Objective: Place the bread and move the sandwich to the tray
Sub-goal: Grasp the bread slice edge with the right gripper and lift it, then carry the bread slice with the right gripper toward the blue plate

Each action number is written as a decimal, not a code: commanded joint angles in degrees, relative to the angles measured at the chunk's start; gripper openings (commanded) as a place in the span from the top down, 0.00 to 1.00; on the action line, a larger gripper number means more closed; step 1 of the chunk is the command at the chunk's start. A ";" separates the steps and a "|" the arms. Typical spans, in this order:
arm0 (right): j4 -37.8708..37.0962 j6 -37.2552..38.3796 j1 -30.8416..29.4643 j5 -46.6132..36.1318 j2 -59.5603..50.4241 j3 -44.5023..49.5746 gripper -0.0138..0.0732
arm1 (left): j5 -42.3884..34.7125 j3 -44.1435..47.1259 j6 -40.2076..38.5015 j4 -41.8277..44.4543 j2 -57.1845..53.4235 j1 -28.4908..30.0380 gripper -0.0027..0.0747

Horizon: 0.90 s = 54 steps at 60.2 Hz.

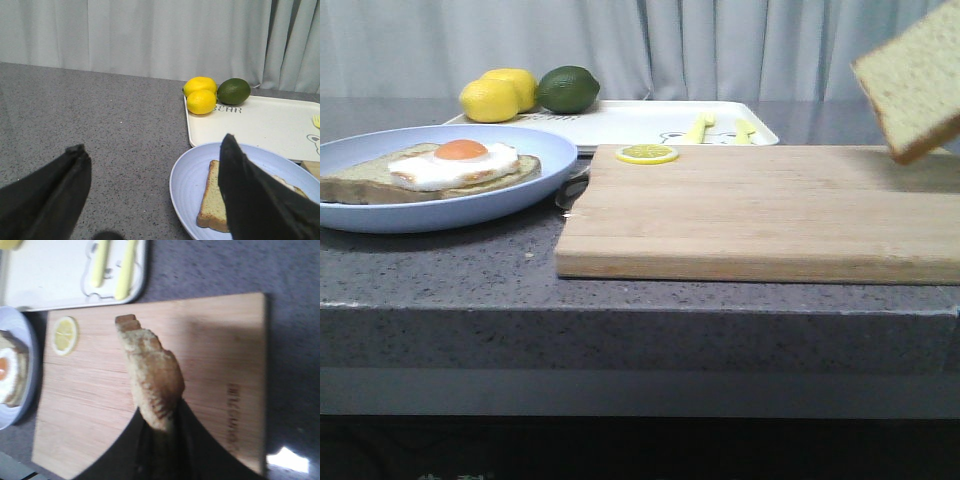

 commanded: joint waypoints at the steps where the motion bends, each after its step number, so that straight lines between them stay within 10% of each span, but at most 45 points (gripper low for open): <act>1: 8.15 -0.05 2.97 6.72 -3.24 -1.84 0.93 | -4.63 -1.89 0.10 0.01 0.59 0.09 0.30; 32: 28.76 -0.01 39.86 -13.44 2.67 -1.58 0.93 | -4.63 -1.89 0.10 0.01 0.59 0.09 0.30; 54: 47.76 -0.01 56.27 -44.30 12.26 -1.58 0.93 | -4.63 -1.89 0.10 0.01 0.59 0.09 0.30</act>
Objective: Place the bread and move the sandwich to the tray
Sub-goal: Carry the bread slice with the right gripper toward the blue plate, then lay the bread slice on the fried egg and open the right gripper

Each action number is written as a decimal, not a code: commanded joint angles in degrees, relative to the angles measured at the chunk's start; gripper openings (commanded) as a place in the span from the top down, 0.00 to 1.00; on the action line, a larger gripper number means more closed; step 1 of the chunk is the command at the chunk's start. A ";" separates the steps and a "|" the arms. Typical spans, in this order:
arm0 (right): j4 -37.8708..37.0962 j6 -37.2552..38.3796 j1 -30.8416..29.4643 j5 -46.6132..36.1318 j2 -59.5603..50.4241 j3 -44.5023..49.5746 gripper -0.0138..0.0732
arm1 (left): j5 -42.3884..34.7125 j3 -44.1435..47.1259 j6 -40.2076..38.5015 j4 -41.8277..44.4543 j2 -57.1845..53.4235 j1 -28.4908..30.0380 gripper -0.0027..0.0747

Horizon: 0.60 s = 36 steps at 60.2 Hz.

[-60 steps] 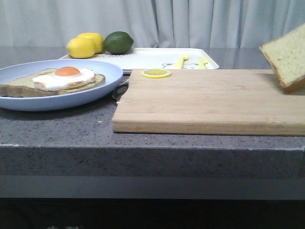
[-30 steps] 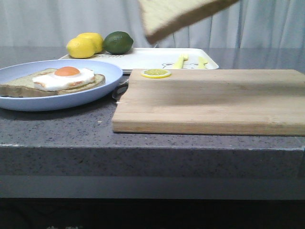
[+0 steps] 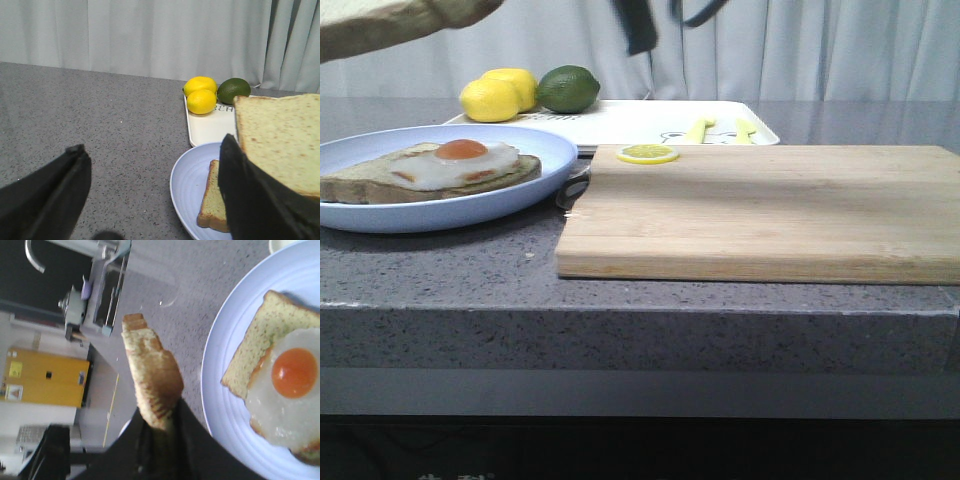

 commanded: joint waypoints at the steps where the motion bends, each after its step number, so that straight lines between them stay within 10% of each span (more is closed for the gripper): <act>1: 6.74 -0.12 2.19 -6.87 -1.27 -1.58 0.93 | -4.63 -1.89 0.10 0.01 0.59 0.09 0.30; 36: 10.53 -0.12 3.85 -14.05 1.15 5.59 0.93 | -4.63 -1.89 0.10 0.01 0.59 0.09 0.30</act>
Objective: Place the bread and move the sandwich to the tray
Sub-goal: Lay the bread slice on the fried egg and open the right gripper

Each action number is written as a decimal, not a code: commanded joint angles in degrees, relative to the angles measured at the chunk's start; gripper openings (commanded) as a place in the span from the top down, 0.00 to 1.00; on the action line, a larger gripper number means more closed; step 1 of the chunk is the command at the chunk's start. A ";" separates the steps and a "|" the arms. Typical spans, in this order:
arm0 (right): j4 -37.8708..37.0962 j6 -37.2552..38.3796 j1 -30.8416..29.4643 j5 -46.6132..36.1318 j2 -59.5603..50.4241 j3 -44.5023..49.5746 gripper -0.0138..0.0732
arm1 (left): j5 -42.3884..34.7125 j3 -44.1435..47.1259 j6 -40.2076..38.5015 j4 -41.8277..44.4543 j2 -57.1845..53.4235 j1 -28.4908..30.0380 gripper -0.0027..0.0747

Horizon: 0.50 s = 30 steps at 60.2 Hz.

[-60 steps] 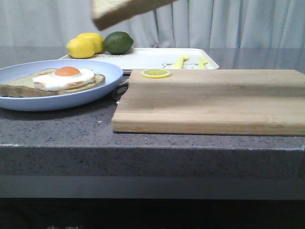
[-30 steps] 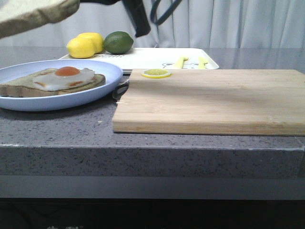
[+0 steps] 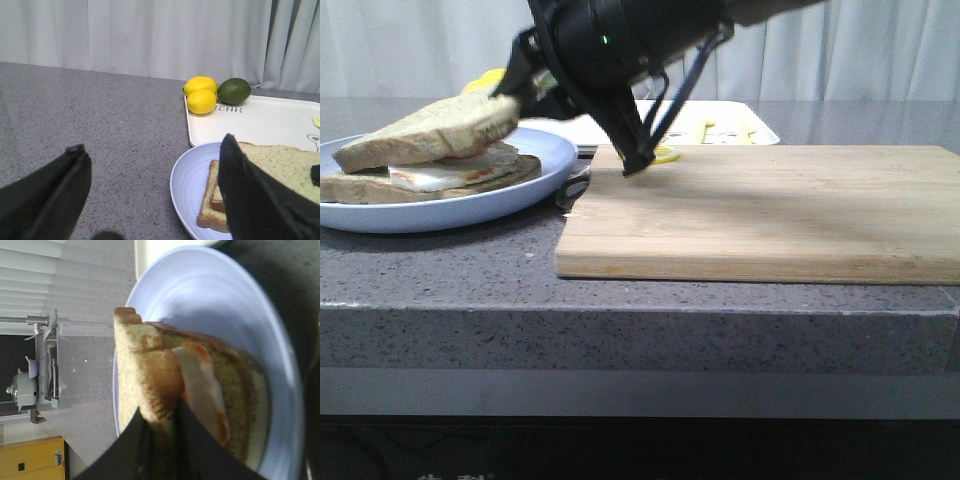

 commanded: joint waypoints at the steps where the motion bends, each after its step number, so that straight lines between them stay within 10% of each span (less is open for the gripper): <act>1: 1.63 -0.12 0.08 1.74 -2.85 -1.07 0.93 | -4.63 -1.89 0.10 0.01 0.59 0.09 0.30; 19: 1.63 -0.12 0.08 2.01 -2.85 -1.13 0.92 | -4.63 -1.89 0.10 0.01 0.59 0.09 0.30; 30: 1.58 -0.38 0.08 3.74 -2.85 -1.13 0.71 | -4.63 -1.89 0.10 0.01 0.59 0.09 0.30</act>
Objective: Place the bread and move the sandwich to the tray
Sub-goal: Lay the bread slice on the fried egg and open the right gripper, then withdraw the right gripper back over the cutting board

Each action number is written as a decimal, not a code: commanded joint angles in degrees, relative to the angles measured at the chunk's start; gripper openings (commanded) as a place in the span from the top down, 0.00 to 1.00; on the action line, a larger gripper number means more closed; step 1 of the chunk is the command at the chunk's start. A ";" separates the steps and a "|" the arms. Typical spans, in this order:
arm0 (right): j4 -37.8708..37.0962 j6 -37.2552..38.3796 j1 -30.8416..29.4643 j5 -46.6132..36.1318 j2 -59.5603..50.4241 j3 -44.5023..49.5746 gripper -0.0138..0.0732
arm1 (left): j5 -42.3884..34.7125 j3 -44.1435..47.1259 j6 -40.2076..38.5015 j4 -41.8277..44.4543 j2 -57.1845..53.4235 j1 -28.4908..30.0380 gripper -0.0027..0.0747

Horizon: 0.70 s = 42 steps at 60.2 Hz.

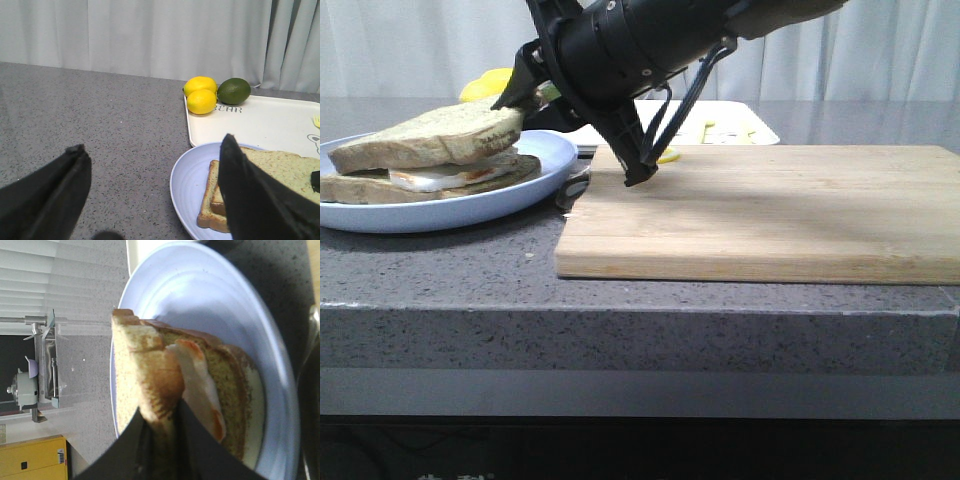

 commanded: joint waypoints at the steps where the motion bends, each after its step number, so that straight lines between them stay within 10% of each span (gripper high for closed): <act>1: 1.10 -0.39 0.08 3.29 -3.09 -1.39 0.69 | -4.63 -1.89 0.10 0.01 0.59 0.09 0.30; 17: 1.04 -0.39 -0.16 3.88 -3.55 -1.17 0.46 | -4.63 -1.89 0.10 0.01 0.59 0.09 0.30; 42: -10.40 -3.02 -6.30 3.98 -15.85 9.61 0.46 | -4.63 -1.89 0.10 0.01 0.59 0.09 0.30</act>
